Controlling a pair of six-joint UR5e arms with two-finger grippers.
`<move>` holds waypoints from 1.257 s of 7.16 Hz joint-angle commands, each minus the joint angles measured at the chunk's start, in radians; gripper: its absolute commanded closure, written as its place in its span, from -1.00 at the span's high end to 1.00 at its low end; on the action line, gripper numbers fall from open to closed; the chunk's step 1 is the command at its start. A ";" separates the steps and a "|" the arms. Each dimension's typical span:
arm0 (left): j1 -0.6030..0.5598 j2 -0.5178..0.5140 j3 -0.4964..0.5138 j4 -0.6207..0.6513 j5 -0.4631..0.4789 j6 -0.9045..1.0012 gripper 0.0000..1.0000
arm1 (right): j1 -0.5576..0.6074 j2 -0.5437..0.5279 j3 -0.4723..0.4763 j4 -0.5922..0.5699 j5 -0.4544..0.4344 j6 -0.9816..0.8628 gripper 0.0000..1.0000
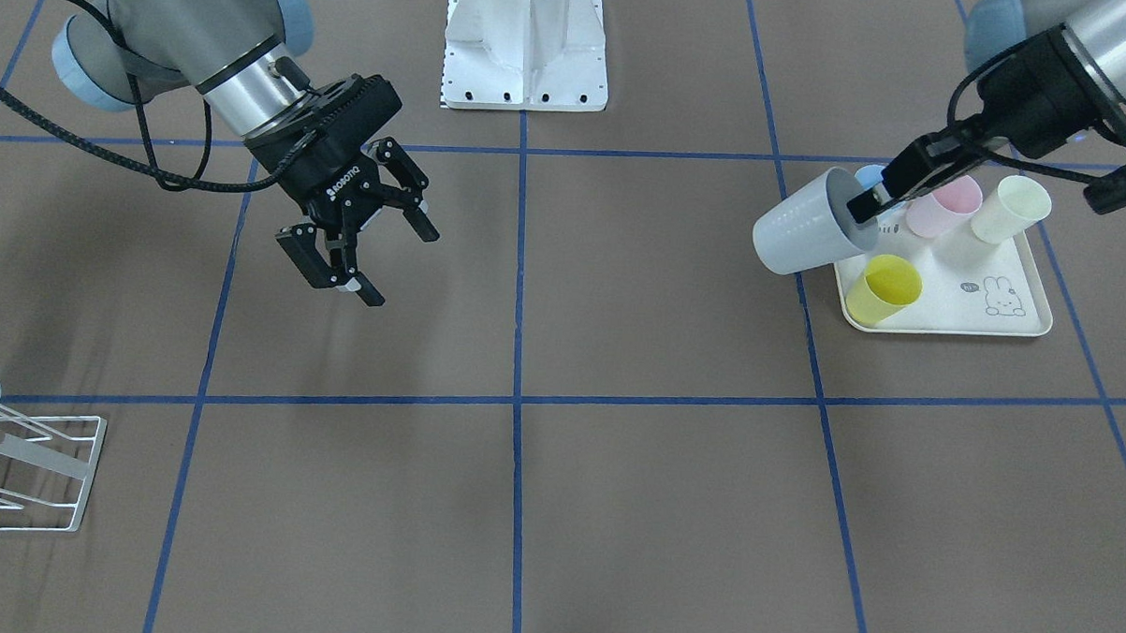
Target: Transfer IKEA cup to right arm and place on rack
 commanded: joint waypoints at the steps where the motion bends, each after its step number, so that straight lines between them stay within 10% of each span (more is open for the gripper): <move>1: 0.109 -0.088 0.002 -0.001 0.009 -0.089 -1.00 | -0.071 0.049 -0.112 0.222 -0.116 0.006 0.97; 9: 0.214 -0.196 0.053 0.001 0.121 -0.123 -1.00 | -0.214 0.106 -0.101 0.337 -0.259 0.012 0.97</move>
